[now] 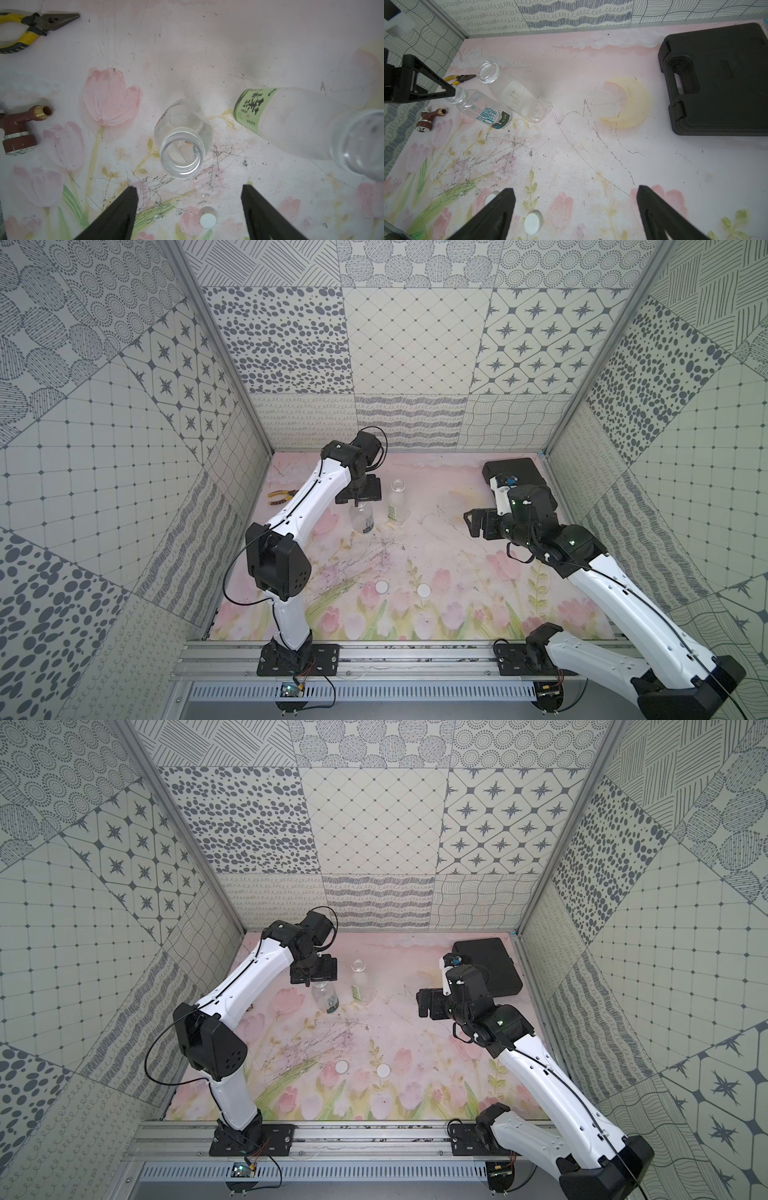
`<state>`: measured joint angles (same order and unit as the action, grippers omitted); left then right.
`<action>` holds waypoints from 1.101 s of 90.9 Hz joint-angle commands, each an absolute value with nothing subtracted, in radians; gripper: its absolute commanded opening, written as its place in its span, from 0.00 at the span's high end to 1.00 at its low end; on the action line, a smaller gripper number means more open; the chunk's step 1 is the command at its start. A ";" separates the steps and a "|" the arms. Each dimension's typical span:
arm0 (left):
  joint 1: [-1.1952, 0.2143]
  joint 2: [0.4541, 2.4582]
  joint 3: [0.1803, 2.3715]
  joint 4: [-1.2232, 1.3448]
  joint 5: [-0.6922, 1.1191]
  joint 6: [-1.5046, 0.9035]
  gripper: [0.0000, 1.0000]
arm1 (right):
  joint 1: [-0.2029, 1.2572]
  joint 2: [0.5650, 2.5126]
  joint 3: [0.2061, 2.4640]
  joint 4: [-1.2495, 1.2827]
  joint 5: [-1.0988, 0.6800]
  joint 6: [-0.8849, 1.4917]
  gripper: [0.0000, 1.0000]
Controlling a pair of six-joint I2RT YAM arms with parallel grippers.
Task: Screw on the bottle caps
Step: Move the plastic bottle to the center of the board.
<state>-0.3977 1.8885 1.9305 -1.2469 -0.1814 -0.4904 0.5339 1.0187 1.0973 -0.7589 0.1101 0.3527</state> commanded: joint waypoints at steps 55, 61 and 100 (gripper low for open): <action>-0.349 1.980 1.960 -1.301 -0.132 -0.468 0.33 | 0.540 1.049 1.095 -0.722 0.120 0.334 0.03; -0.347 1.981 1.959 -1.298 -0.127 -0.467 0.35 | 0.540 1.049 1.094 -0.722 0.118 0.333 0.03; -0.338 2.000 1.959 -1.283 -0.098 -0.462 0.45 | 0.540 1.049 1.092 -0.724 0.115 0.333 0.03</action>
<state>-0.3504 1.9942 1.9491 -1.2671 -0.1295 -0.4751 0.5354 1.0477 1.0973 -0.7586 0.1101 0.3462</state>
